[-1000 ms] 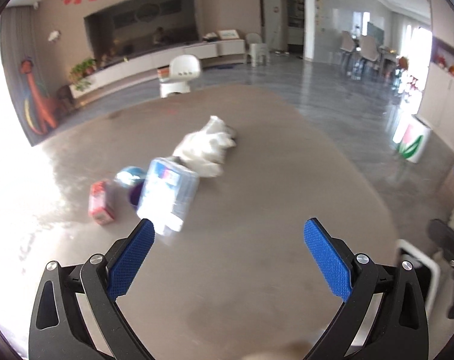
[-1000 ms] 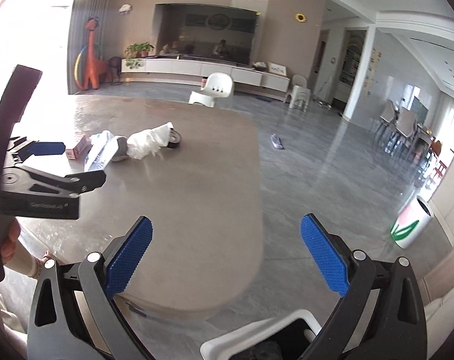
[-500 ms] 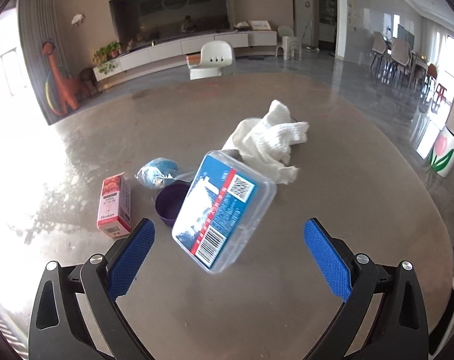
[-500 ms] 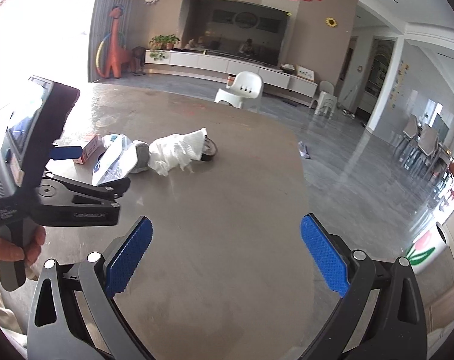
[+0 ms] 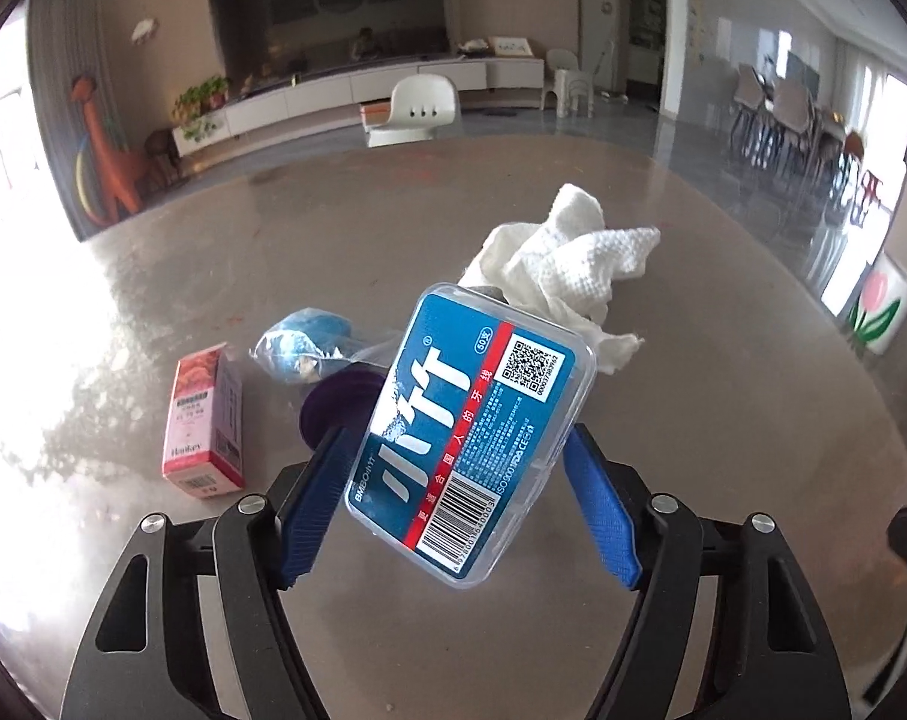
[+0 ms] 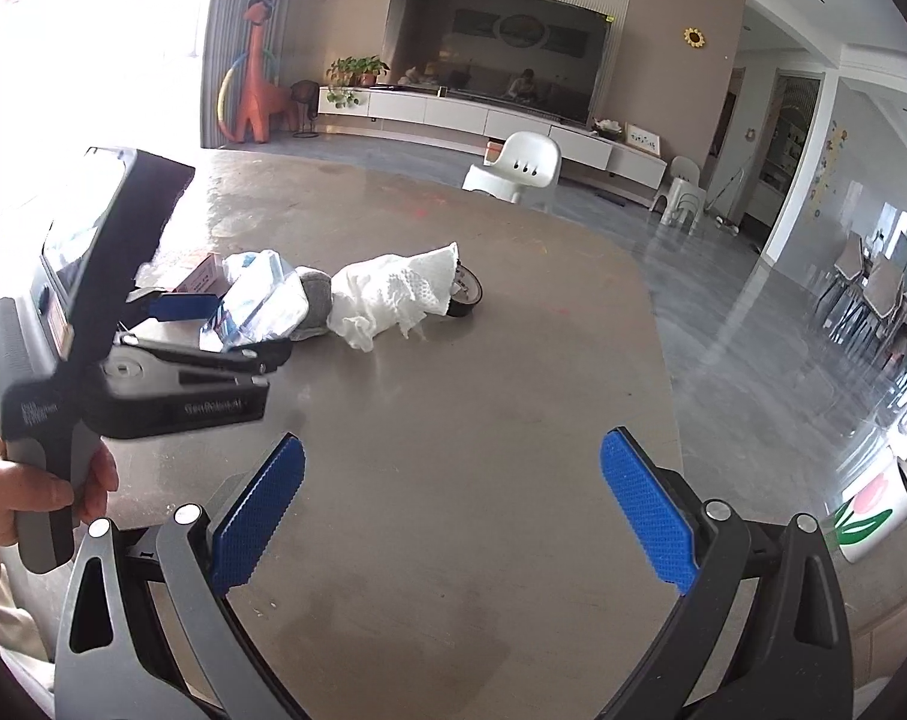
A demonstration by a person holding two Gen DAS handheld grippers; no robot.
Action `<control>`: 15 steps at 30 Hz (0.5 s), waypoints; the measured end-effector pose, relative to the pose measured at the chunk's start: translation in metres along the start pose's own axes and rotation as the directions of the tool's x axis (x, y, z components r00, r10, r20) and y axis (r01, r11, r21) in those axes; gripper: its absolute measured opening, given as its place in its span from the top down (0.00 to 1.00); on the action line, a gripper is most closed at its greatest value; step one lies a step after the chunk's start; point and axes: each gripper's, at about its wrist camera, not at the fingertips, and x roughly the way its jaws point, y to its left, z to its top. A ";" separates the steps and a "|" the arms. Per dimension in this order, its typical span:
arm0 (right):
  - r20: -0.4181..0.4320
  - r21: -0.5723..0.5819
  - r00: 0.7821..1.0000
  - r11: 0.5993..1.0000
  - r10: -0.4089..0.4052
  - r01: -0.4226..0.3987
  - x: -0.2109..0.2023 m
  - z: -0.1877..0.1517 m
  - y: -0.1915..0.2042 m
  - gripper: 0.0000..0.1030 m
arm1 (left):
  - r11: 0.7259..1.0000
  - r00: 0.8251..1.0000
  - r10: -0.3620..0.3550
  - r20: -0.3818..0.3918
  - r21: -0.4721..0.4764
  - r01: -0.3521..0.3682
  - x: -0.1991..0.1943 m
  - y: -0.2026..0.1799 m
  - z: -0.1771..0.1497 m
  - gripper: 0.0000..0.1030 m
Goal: Collect trash
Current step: 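Grasp the clear plastic box with left tool while right tool grasps grey sock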
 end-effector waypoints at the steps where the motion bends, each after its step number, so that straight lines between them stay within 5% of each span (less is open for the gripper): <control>1: 0.000 -0.001 1.000 1.000 -0.001 0.001 -0.001 0.000 0.000 0.04 | 1.000 1.000 0.006 0.004 0.012 -0.006 0.000 -0.002 0.000 0.33; 11: 0.011 -0.011 1.000 1.000 0.028 -0.028 -0.005 0.007 0.009 0.04 | 1.000 0.997 0.017 0.082 -0.017 -0.016 -0.035 0.020 0.002 0.39; 15: 0.033 -0.001 0.997 0.997 0.074 -0.074 0.004 0.018 0.017 0.04 | 1.000 0.996 0.020 0.084 -0.018 -0.018 -0.049 0.033 0.001 0.71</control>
